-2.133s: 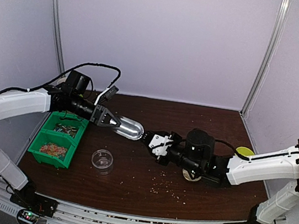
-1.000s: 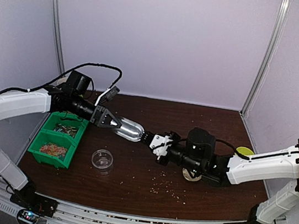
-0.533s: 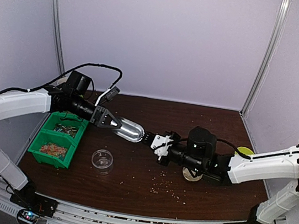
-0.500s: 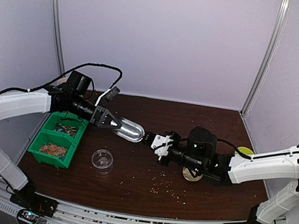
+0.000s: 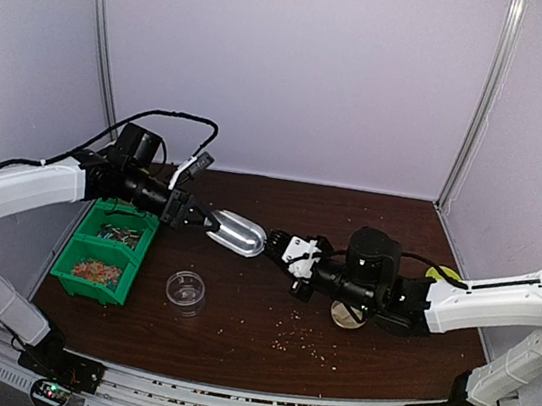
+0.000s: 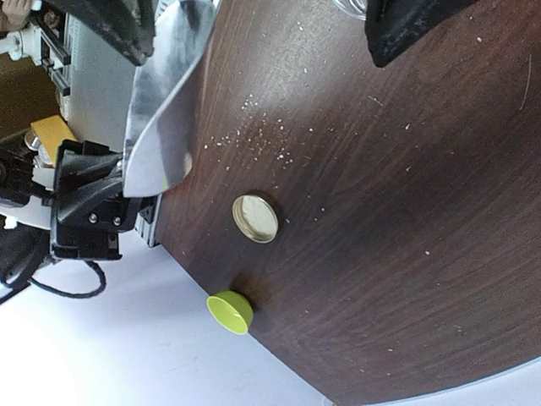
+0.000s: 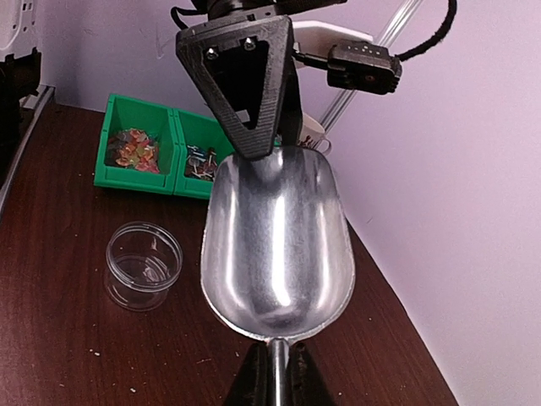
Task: Pack the candies
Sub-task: Pass from the left arm to the right, then move the plate to the center of the board.
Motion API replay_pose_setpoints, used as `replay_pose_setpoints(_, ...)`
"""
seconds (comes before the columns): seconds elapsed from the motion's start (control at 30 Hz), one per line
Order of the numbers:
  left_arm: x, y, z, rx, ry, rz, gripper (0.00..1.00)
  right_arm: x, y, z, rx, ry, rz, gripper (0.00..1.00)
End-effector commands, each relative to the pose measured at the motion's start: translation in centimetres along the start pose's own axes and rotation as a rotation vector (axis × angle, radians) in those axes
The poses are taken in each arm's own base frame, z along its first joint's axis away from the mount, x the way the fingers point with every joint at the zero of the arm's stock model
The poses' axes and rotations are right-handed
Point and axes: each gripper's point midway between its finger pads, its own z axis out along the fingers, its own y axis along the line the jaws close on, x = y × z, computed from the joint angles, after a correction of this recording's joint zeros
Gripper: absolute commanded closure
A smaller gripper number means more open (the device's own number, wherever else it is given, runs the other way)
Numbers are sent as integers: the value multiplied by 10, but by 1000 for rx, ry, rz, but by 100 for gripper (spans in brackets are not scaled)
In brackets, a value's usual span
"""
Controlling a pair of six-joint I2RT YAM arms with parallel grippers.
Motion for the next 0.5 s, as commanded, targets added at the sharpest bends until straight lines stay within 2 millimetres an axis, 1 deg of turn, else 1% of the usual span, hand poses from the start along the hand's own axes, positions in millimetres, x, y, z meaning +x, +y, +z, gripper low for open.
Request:
replay_pose_setpoints(0.0, -23, 4, -24, -119, -79, 79, 4, -9, -21, -14, 80, 5, 99, 100)
replay_pose_setpoints(0.03, -24, 8, -27, -144, -84, 77, 2, -8, -22, -15, 86, 14, 112, 100)
replay_pose_setpoints(0.13, -28, 22, -39, -233, -102, 70, 2, -3, -26, -18, 100, 48, 163, 100)
replay_pose_setpoints(0.27, -26, 53, -57, -422, -95, 36, 2, 12, -30, -19, 140, 136, 209, 100)
replay_pose_setpoints(0.33, -21, 71, -66, -518, -76, 4, 2, 18, -36, -21, 178, 168, 225, 100)
replay_pose_setpoints(0.47, -14, 99, -82, -665, -40, -62, 2, 29, -43, -24, 238, 213, 260, 100)
